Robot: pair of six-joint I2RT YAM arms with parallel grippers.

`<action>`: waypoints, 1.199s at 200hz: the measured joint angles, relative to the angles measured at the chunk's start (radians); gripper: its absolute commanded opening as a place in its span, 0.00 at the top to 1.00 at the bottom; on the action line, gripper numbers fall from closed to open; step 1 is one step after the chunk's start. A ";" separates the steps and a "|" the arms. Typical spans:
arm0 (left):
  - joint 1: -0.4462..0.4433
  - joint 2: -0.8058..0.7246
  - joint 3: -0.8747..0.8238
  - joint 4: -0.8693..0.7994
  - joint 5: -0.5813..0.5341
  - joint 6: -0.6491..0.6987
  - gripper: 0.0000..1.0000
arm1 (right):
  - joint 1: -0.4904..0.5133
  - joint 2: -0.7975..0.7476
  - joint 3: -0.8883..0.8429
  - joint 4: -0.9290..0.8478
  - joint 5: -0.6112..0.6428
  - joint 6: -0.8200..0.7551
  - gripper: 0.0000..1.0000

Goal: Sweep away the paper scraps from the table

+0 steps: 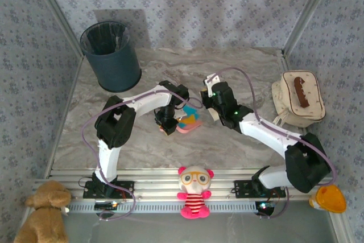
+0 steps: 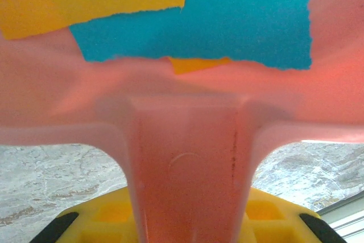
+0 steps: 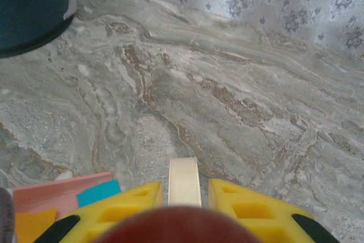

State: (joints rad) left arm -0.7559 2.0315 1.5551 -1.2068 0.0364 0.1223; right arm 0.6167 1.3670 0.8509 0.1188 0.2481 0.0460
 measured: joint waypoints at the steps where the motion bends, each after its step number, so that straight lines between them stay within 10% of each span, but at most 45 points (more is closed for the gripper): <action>1: 0.000 0.000 0.000 0.000 0.000 0.000 1.00 | 0.000 0.002 0.001 -0.002 0.000 0.000 1.00; 152: -0.013 0.007 0.000 0.008 0.003 0.009 1.00 | -0.023 0.056 0.063 -0.048 -0.264 0.067 1.00; 240: -0.013 0.019 0.000 0.012 0.003 0.016 1.00 | -0.002 -0.010 0.063 -0.071 -0.134 0.041 1.00</action>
State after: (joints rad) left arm -0.7689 2.0506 1.5551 -1.1950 0.0399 0.1379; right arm 0.6144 1.3571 0.9138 0.0479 0.1146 0.0872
